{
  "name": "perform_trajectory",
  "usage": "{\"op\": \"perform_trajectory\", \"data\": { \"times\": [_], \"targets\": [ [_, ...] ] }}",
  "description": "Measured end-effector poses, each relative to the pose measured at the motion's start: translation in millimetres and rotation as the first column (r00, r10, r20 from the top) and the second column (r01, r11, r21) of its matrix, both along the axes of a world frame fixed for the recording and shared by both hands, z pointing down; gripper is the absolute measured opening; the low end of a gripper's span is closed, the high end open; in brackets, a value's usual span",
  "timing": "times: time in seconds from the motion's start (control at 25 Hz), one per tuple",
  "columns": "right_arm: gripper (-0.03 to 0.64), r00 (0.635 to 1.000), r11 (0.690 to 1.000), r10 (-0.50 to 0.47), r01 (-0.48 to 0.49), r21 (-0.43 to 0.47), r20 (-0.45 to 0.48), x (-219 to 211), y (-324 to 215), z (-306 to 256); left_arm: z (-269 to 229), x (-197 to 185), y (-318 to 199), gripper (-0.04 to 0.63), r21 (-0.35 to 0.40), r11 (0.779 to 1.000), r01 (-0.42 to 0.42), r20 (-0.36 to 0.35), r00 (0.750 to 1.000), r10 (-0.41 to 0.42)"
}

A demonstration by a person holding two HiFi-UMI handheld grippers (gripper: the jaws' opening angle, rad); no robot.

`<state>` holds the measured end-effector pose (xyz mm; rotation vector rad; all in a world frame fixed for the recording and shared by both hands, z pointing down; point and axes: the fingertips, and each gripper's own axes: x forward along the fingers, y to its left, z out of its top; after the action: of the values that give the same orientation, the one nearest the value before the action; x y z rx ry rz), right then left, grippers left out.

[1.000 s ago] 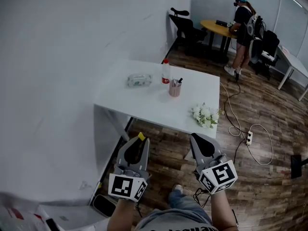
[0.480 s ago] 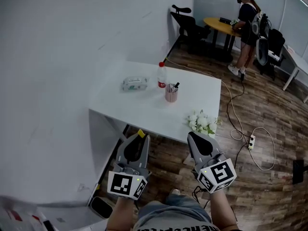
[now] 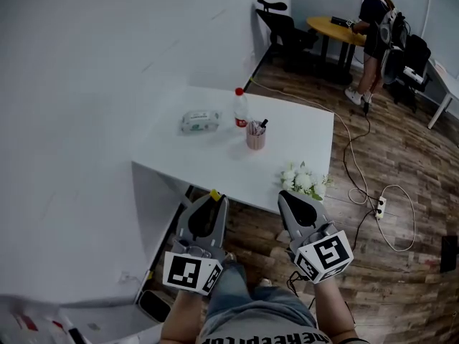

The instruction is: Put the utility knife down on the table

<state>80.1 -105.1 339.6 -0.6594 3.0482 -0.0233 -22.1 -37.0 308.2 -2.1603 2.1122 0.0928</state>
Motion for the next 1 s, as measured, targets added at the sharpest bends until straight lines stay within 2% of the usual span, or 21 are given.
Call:
{"op": "perform_trajectory", "data": {
  "times": [0.44, 0.68, 1.0],
  "targets": [
    [0.002, 0.999, 0.999, 0.045, -0.046, -0.017, -0.015, -31.5, -40.6, 3.6, 3.4, -35.7, -43.8, 0.066, -0.015, 0.999, -0.039, -0.019, 0.999, 0.039],
    [0.002, 0.998, 0.997, 0.069, -0.069, -0.021, -0.004, -57.5, -66.7, 2.2, 4.3, -62.6, -72.6, 0.066, -0.029, 0.997, -0.066, -0.003, 0.998, 0.066],
    [0.002, 0.991, 0.99, 0.135, -0.135, -0.031, -0.018, -84.6, -98.2, 7.9, 11.0, -100.1, -108.3, 0.066, -0.046, 0.992, -0.114, -0.035, 0.993, 0.112]
  ]
}}
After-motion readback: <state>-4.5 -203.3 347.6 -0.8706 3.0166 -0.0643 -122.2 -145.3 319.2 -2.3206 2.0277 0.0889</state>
